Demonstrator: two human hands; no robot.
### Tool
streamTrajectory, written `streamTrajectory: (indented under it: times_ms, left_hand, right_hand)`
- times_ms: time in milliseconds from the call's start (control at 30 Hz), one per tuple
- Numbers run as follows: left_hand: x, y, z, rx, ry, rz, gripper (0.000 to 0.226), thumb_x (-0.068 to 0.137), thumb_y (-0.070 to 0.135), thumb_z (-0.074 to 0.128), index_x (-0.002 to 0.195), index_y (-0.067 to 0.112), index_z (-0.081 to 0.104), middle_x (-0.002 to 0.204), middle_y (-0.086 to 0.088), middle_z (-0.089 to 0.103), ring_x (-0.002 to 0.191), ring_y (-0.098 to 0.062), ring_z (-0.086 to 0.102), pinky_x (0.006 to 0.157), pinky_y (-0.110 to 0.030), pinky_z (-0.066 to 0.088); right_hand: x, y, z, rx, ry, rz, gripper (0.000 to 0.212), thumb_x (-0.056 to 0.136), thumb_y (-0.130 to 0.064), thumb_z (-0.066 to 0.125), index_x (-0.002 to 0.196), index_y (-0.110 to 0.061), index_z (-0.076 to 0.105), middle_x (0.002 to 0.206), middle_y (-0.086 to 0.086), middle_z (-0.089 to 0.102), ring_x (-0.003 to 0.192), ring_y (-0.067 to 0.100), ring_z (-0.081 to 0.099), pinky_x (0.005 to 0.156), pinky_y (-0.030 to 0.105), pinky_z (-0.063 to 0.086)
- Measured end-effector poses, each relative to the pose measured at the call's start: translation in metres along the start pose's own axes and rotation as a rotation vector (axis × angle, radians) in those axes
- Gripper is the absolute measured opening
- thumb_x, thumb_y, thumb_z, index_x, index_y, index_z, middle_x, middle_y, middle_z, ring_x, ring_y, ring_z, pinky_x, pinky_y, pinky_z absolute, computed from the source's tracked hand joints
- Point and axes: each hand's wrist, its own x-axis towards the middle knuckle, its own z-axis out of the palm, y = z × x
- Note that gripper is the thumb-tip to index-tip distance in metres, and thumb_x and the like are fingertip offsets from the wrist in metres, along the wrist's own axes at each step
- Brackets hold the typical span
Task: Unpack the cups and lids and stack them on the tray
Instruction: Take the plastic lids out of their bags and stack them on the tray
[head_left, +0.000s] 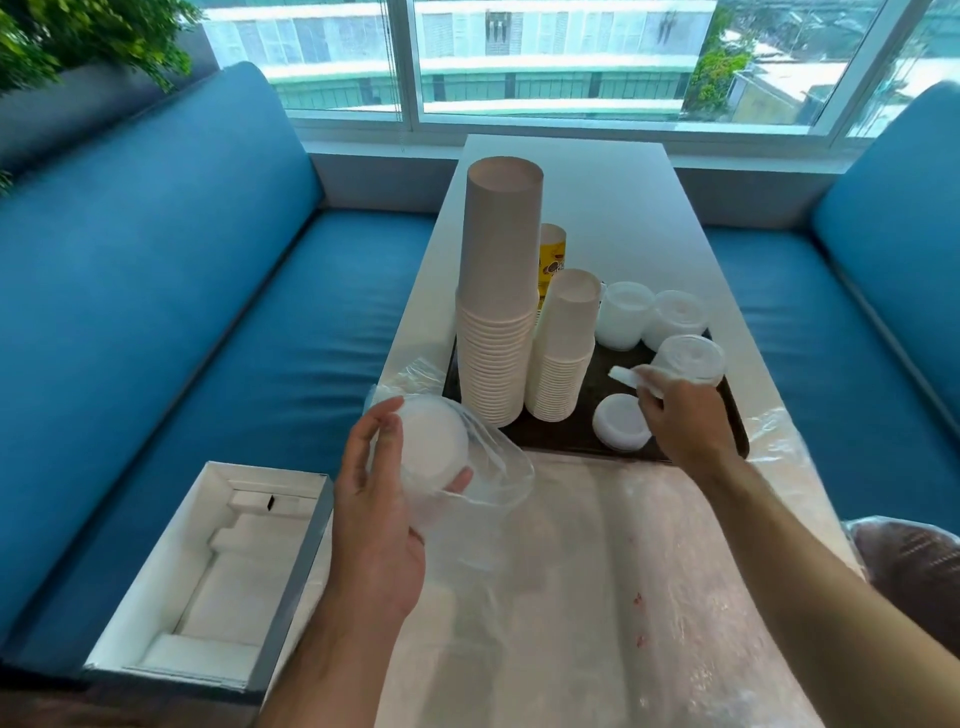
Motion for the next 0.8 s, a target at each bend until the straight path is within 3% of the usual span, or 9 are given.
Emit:
streamTrajectory:
  times_ms: [100, 200, 267, 367, 433, 667, 800]
  left_hand:
    - [-0.001, 0.001, 0.001, 0.015, -0.003, -0.006, 0.035, 0.082, 0.04, 0.064, 0.115, 0.031, 0.07, 0.138, 0.001, 0.053, 0.115, -0.024, 0.06, 0.073, -0.044, 0.062]
    - [-0.001, 0.001, 0.0, 0.007, 0.003, -0.005, 0.032, 0.089, 0.038, 0.061, 0.118, 0.028, 0.069, 0.138, 0.001, 0.054, 0.113, -0.022, 0.061, 0.073, -0.044, 0.062]
    - [-0.001, 0.001, 0.0, 0.002, 0.009, -0.012, 0.036, 0.087, 0.038, 0.062, 0.121, 0.027, 0.067, 0.138, 0.001, 0.053, 0.113, -0.022, 0.061, 0.073, -0.044, 0.062]
    - [0.0, 0.001, 0.0, 0.005, 0.023, -0.019, 0.034, 0.087, 0.038, 0.063, 0.118, 0.029, 0.069, 0.137, 0.001, 0.054, 0.114, -0.023, 0.061, 0.073, -0.044, 0.062]
    - [0.001, 0.001, 0.0, 0.005, 0.03, -0.021, 0.024, 0.093, 0.035, 0.062, 0.115, 0.03, 0.071, 0.136, 0.002, 0.055, 0.114, -0.023, 0.061, 0.074, -0.045, 0.062]
    - [0.001, 0.0, 0.001, 0.005, 0.024, -0.038, 0.021, 0.095, 0.031, 0.062, 0.113, 0.03, 0.072, 0.135, 0.001, 0.055, 0.115, -0.025, 0.061, 0.075, -0.047, 0.061]
    - [0.0, 0.002, 0.004, -0.029, 0.004, -0.049, 0.041, 0.08, 0.039, 0.07, 0.119, 0.024, 0.07, 0.135, -0.003, 0.056, 0.118, -0.025, 0.059, 0.073, -0.047, 0.061]
  right_hand:
    - [-0.001, 0.008, 0.015, -0.105, -0.056, -0.051, 0.027, 0.091, -0.008, 0.066, 0.117, -0.011, 0.074, 0.106, 0.01, 0.077, 0.094, 0.033, 0.072, 0.081, 0.047, 0.057]
    - [-0.005, 0.008, 0.021, -0.149, -0.117, -0.074, 0.03, 0.088, -0.012, 0.069, 0.117, -0.016, 0.074, 0.112, 0.006, 0.075, 0.098, 0.033, 0.07, 0.084, 0.048, 0.055]
    - [-0.009, 0.006, 0.022, -0.171, -0.169, -0.059, 0.029, 0.088, -0.023, 0.072, 0.116, -0.016, 0.075, 0.121, 0.006, 0.072, 0.104, 0.032, 0.067, 0.088, 0.047, 0.052]
    - [-0.015, 0.004, 0.024, -0.218, -0.271, -0.035, 0.046, 0.081, -0.038, 0.077, 0.122, -0.018, 0.072, 0.134, 0.002, 0.065, 0.116, 0.029, 0.061, 0.093, 0.047, 0.046]
    - [-0.016, 0.005, 0.024, -0.229, -0.299, -0.019, 0.053, 0.075, -0.037, 0.078, 0.124, -0.02, 0.07, 0.134, 0.0, 0.064, 0.117, 0.026, 0.059, 0.093, 0.043, 0.044]
    - [-0.016, 0.009, 0.024, -0.19, -0.253, -0.029, 0.038, 0.071, -0.016, 0.079, 0.11, -0.017, 0.076, 0.119, 0.004, 0.072, 0.103, 0.03, 0.064, 0.089, 0.044, 0.047]
    - [-0.011, 0.008, 0.016, -0.174, -0.287, -0.034, 0.04, 0.073, -0.012, 0.078, 0.113, -0.017, 0.075, 0.123, 0.004, 0.071, 0.108, 0.03, 0.064, 0.096, 0.044, 0.045]
